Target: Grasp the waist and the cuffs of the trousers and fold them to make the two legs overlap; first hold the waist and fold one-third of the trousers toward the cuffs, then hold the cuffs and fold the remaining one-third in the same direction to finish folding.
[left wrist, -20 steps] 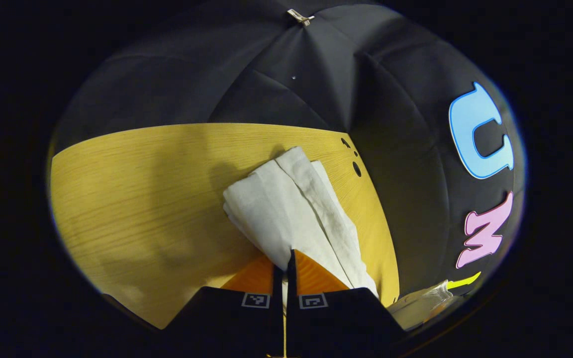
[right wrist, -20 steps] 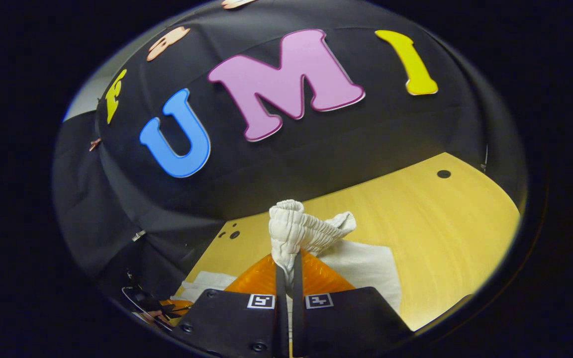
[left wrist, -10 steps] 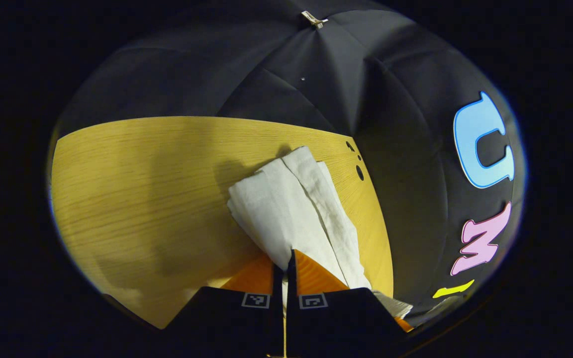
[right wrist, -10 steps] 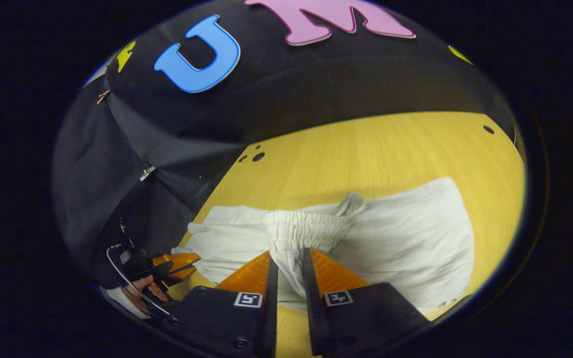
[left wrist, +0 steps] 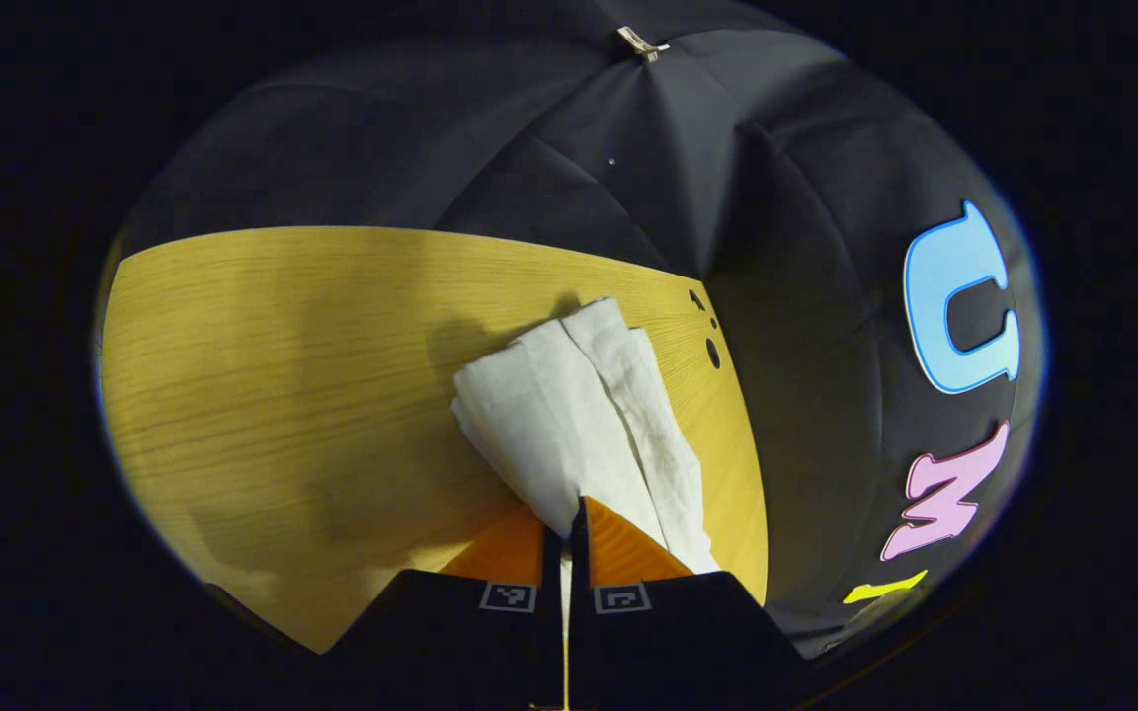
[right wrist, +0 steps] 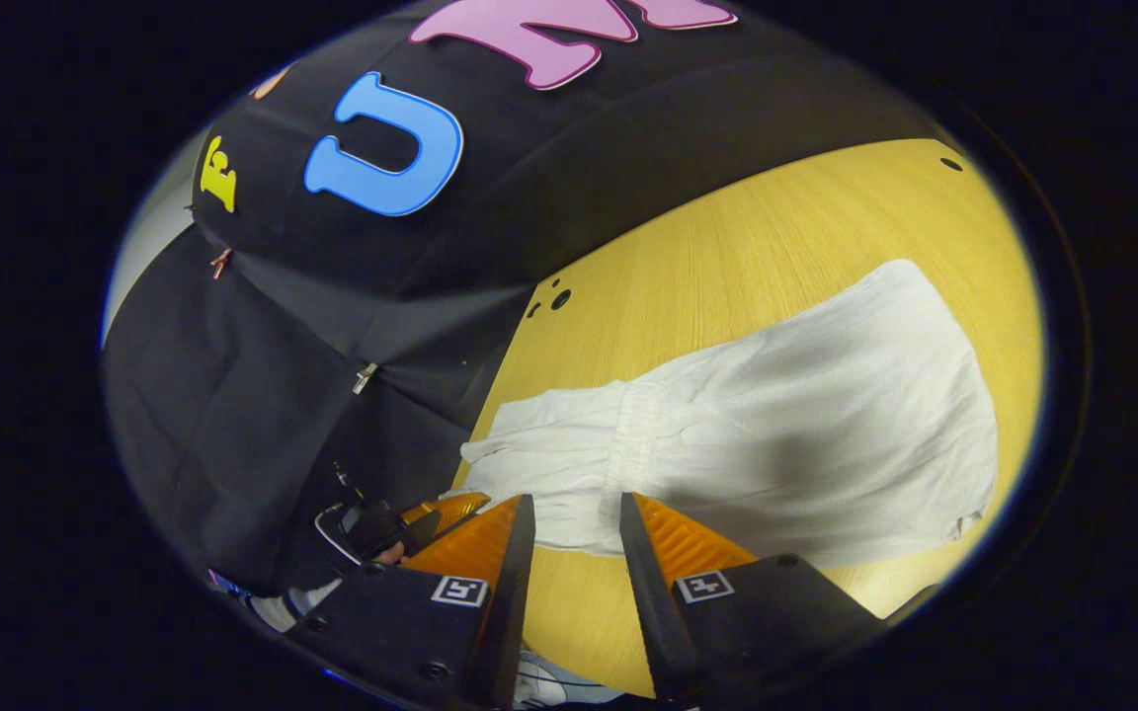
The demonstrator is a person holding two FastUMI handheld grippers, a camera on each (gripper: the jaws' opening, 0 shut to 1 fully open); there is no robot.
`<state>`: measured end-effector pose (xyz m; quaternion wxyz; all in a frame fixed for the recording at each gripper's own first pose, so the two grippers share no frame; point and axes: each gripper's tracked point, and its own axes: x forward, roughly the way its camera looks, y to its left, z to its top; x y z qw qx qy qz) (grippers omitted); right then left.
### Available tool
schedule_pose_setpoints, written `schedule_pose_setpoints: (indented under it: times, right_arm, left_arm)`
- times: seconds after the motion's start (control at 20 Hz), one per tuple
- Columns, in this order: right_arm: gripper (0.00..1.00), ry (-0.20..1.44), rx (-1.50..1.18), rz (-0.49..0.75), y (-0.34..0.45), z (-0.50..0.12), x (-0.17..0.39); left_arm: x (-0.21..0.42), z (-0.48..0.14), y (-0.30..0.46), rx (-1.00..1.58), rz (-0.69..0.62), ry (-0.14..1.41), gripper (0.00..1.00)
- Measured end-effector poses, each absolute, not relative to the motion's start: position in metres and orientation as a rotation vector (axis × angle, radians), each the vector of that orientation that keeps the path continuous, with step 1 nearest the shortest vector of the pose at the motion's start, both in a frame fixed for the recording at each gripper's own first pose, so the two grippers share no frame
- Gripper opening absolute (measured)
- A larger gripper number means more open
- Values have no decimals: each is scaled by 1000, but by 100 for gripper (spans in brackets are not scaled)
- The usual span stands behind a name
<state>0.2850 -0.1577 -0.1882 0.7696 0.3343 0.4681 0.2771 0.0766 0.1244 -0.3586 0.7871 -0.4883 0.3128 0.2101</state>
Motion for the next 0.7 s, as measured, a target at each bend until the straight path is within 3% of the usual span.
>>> schedule_pose_setpoints:
  times: [0.15,0.2,0.7]
  right_arm:
    - [54,990,752,540,-204,-180,284]
    - [54,982,760,513,-219,-179,283]
    - [54,862,855,261,-361,-162,284]
  left_arm:
    - [87,-335,118,-1044,402,619,7]
    - [92,-328,116,-1038,383,607,2]
    - [131,-232,50,-850,178,506,5]
